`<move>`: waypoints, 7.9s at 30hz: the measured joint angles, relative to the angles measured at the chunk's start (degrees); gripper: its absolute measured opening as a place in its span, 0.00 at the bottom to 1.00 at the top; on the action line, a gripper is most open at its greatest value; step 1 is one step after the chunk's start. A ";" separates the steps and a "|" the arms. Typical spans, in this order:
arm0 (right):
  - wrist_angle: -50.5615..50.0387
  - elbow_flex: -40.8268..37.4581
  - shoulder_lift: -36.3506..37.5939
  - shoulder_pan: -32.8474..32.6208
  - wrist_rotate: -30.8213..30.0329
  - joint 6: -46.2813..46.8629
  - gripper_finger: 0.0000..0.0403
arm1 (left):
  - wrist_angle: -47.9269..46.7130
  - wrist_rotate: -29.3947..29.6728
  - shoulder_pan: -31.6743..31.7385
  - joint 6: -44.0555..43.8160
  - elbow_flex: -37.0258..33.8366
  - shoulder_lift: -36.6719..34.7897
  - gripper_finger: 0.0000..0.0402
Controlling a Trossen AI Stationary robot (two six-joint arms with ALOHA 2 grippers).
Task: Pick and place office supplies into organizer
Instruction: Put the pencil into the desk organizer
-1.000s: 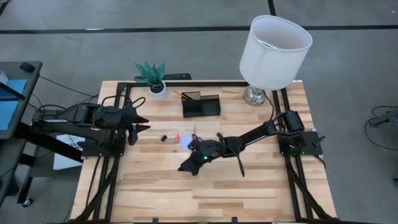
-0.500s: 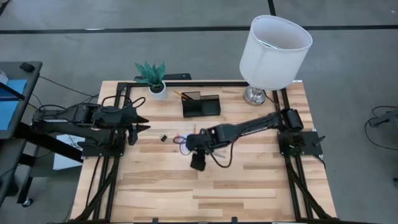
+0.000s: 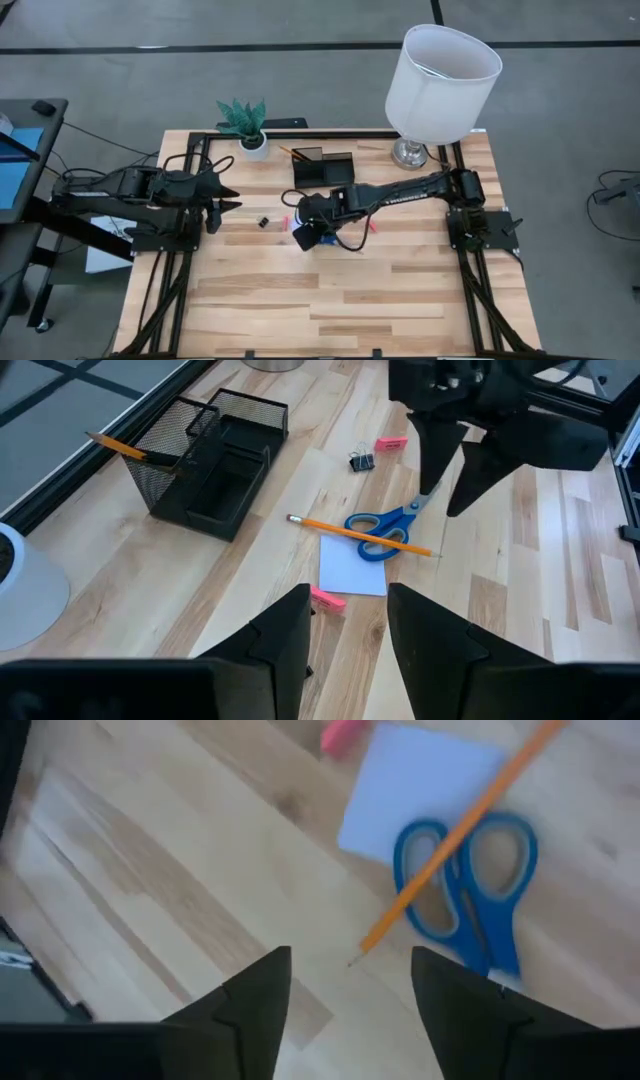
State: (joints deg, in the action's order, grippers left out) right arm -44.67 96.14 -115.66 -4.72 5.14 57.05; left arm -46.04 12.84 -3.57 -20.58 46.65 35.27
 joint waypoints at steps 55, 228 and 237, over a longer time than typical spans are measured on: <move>4.37 -0.02 -9.35 -1.43 3.06 20.09 0.46 | -0.02 0.00 0.00 0.00 0.00 0.00 0.31; -23.28 12.17 4.77 27.98 37.44 1.31 0.01 | -0.99 0.00 0.01 0.00 -0.02 0.00 0.31; -21.79 12.17 4.77 25.11 26.57 -4.24 0.01 | -1.01 0.00 0.02 0.00 -0.02 0.00 0.31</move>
State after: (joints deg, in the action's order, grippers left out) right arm -66.46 108.31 -110.89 20.39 31.71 52.81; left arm -47.05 12.84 -3.55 -20.58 46.63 35.27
